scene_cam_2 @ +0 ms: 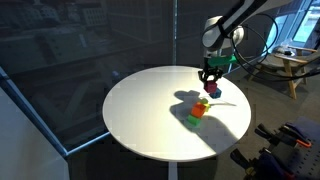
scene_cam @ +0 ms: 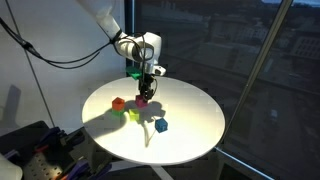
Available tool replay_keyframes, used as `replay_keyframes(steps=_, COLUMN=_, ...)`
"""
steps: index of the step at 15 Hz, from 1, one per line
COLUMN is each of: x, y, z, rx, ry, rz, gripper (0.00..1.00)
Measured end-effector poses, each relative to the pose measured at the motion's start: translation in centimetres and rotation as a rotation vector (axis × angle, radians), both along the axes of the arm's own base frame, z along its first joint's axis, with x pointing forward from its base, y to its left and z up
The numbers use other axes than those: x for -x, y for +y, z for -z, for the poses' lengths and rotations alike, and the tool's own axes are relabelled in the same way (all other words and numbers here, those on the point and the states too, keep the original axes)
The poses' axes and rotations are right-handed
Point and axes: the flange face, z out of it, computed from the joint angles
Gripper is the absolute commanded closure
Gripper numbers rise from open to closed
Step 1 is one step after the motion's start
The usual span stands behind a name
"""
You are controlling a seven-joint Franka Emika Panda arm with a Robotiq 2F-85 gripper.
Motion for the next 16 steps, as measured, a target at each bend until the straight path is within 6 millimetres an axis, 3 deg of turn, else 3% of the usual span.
replay_keyframes(steps=12, x=-2.6, y=-0.8, z=0.9, rx=-0.007, ry=0.027, rz=0.027, gripper=0.71)
replay_keyframes(steps=13, x=-2.8, y=-0.8, z=0.9, rx=-0.007, ry=0.026, rz=0.028, gripper=0.46)
replay_keyframes(steps=16, x=-2.7, y=-0.8, z=1.2, rx=-0.007, ry=0.031, rz=0.027, gripper=0.46)
